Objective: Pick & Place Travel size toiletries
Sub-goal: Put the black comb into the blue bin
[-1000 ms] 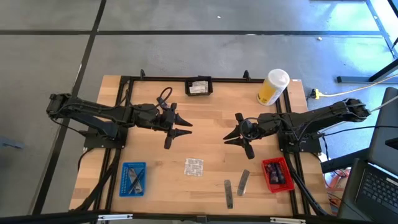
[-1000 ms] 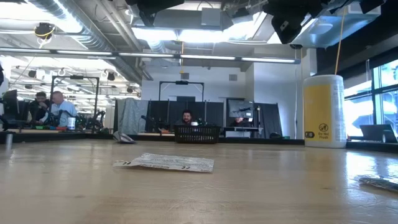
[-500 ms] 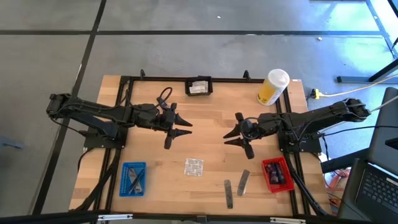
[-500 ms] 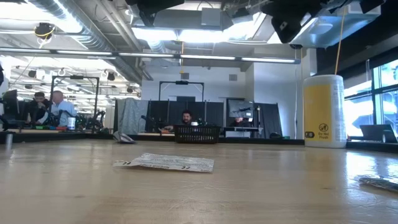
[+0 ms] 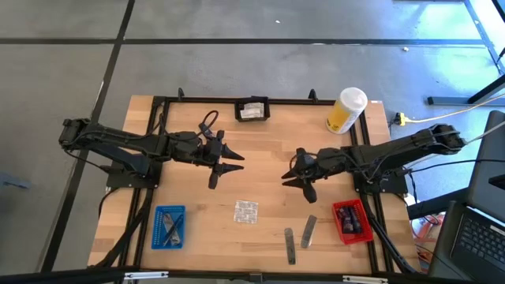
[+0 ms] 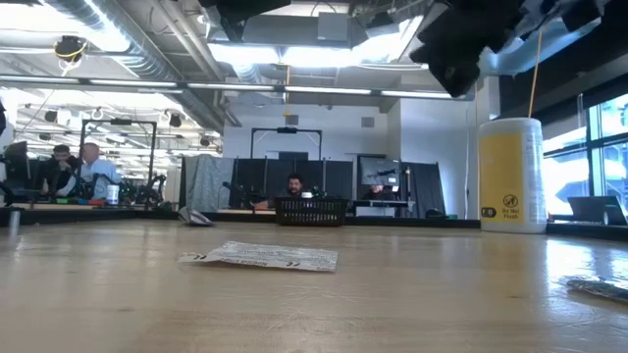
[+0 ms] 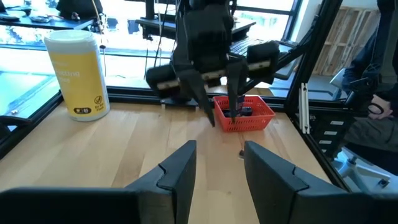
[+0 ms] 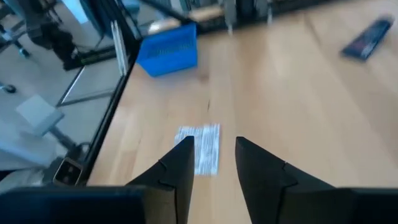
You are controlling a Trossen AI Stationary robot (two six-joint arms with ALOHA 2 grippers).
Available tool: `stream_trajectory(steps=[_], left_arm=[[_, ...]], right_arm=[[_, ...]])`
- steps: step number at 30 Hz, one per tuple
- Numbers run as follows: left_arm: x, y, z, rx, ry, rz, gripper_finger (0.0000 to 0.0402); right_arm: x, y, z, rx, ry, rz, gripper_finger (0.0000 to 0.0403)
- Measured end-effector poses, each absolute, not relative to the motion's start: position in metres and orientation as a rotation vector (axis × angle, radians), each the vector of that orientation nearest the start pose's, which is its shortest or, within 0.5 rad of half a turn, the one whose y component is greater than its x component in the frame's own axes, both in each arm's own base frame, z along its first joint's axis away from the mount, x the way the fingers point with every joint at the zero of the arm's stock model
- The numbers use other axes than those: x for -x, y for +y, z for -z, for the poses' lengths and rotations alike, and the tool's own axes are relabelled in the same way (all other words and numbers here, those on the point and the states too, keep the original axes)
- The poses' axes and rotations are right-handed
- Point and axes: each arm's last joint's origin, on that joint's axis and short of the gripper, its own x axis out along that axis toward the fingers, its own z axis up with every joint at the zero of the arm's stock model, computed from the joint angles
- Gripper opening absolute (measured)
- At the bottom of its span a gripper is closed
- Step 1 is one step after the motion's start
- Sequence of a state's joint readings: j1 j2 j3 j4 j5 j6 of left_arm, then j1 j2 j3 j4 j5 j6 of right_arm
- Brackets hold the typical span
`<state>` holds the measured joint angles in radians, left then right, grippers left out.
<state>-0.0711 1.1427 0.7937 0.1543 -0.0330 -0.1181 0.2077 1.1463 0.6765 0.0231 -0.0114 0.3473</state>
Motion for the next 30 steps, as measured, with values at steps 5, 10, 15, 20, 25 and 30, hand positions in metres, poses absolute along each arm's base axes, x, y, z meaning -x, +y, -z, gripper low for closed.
stream_trajectory(steps=[5, 10, 15, 20, 25, 30], left_arm=[[-0.255, -0.017, -0.298, 0.108, 0.195, 0.027, 0.0129], [-0.255, -0.017, -0.298, 0.108, 0.196, 0.027, 0.0129], [-0.255, -0.017, -0.298, 0.108, 0.196, 0.027, 0.0129], [-0.255, -0.017, -0.298, 0.108, 0.196, 0.027, 0.0129], [-0.255, -0.017, -0.298, 0.108, 0.196, 0.027, 0.0129], [-0.255, -0.017, -0.298, 0.108, 0.196, 0.026, 0.0129]], right_arm=[[-0.239, 0.056, -0.238, -0.303, 0.531, -0.169, 0.0094], [-0.235, 0.067, -0.236, -0.286, 0.556, -0.183, 0.0065], [-0.229, 0.080, -0.233, -0.234, 0.595, -0.183, 0.0027], [-0.223, 0.095, -0.232, -0.150, 0.596, -0.253, 0.0005], [-0.220, 0.115, -0.227, 0.057, 0.587, -0.278, 0.0006], [-0.230, 0.137, -0.220, 0.273, 0.685, -0.375, 0.0009]])
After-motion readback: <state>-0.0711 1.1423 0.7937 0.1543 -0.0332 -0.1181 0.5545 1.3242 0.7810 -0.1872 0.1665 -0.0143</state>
